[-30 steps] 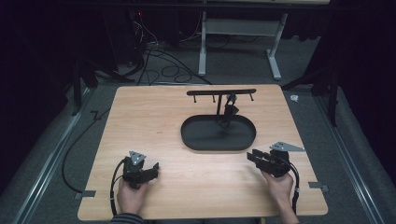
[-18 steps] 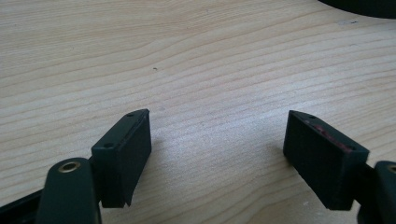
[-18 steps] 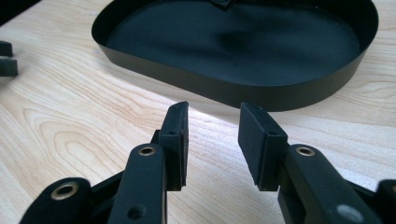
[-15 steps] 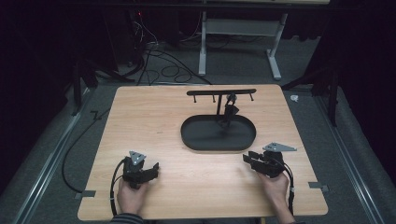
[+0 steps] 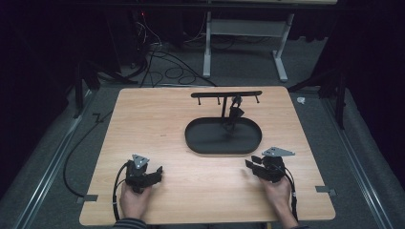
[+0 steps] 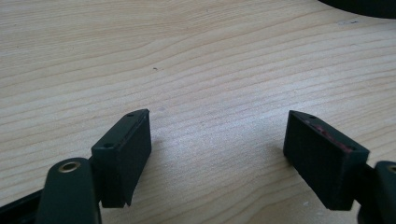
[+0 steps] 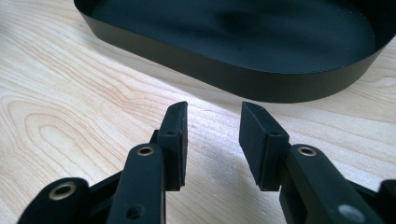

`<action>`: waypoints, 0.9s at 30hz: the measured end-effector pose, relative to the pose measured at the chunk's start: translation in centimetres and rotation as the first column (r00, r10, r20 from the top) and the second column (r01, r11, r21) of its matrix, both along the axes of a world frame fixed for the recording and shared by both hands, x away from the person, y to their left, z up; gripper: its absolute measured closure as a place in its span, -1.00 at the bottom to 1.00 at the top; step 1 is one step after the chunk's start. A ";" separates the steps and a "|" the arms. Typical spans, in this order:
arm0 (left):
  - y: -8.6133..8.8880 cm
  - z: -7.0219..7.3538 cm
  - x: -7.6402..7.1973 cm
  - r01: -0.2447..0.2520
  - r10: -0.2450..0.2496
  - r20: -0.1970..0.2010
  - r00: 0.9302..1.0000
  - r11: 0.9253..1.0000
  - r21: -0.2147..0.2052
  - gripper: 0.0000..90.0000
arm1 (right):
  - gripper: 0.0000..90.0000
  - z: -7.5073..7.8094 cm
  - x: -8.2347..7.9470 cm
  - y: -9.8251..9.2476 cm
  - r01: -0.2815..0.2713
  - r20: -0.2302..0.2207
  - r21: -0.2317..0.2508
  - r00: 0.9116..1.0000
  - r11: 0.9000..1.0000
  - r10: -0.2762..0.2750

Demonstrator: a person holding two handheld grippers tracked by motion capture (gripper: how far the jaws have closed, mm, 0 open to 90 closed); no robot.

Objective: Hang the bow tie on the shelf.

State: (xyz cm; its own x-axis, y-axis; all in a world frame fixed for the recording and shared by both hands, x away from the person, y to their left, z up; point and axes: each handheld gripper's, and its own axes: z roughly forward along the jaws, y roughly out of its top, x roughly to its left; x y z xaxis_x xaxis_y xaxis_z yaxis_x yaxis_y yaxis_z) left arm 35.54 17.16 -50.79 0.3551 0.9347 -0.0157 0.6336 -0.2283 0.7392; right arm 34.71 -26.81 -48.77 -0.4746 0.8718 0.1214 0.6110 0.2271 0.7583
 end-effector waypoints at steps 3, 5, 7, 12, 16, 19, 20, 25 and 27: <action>0.0 0.0 0.0 0.000 0.000 0.000 1.000 1.000 0.000 -0.47 | 0.42 -0.1 -0.1 0.2 -0.002 0.007 -0.022 1.000 1.000 0.002; 0.0 0.0 0.0 0.000 0.000 0.000 1.000 1.000 0.000 -0.47 | 0.41 -0.1 -0.1 0.3 -0.001 0.005 -0.026 1.000 1.000 0.001; 0.0 0.0 0.0 0.000 0.000 0.000 1.000 1.000 0.000 -0.47 | 0.41 -0.3 0.0 0.3 -0.003 0.008 -0.037 1.000 0.999 0.003; 0.0 0.0 0.0 0.000 0.000 0.000 1.000 1.000 0.000 -0.47 | 0.39 -0.5 0.0 0.6 -0.008 0.003 -0.045 1.000 0.999 0.008; 0.0 0.0 0.0 0.000 0.000 0.000 1.000 1.000 0.000 -0.47 | 0.37 -0.7 0.0 0.9 -0.015 -0.003 -0.059 1.000 0.998 0.015; 0.0 0.0 0.0 0.000 0.000 0.000 1.000 1.000 0.000 -0.47 | 0.35 -1.0 0.0 1.0 -0.017 -0.008 -0.070 1.000 0.997 0.017; 0.0 0.0 0.0 0.000 0.000 0.000 1.000 1.000 0.001 -0.47 | 0.33 -1.1 0.0 1.1 -0.019 -0.012 -0.076 1.000 0.997 0.018; 0.0 0.0 0.0 0.000 0.000 0.000 1.000 1.000 0.000 -0.47 | 0.21 -1.4 -0.4 1.5 -0.019 0.036 -0.151 0.999 0.988 0.025; 0.0 0.0 0.0 0.000 0.000 0.000 1.000 1.000 0.000 -0.47 | 0.13 -1.4 -0.3 1.5 -0.020 0.027 -0.145 0.999 0.989 0.024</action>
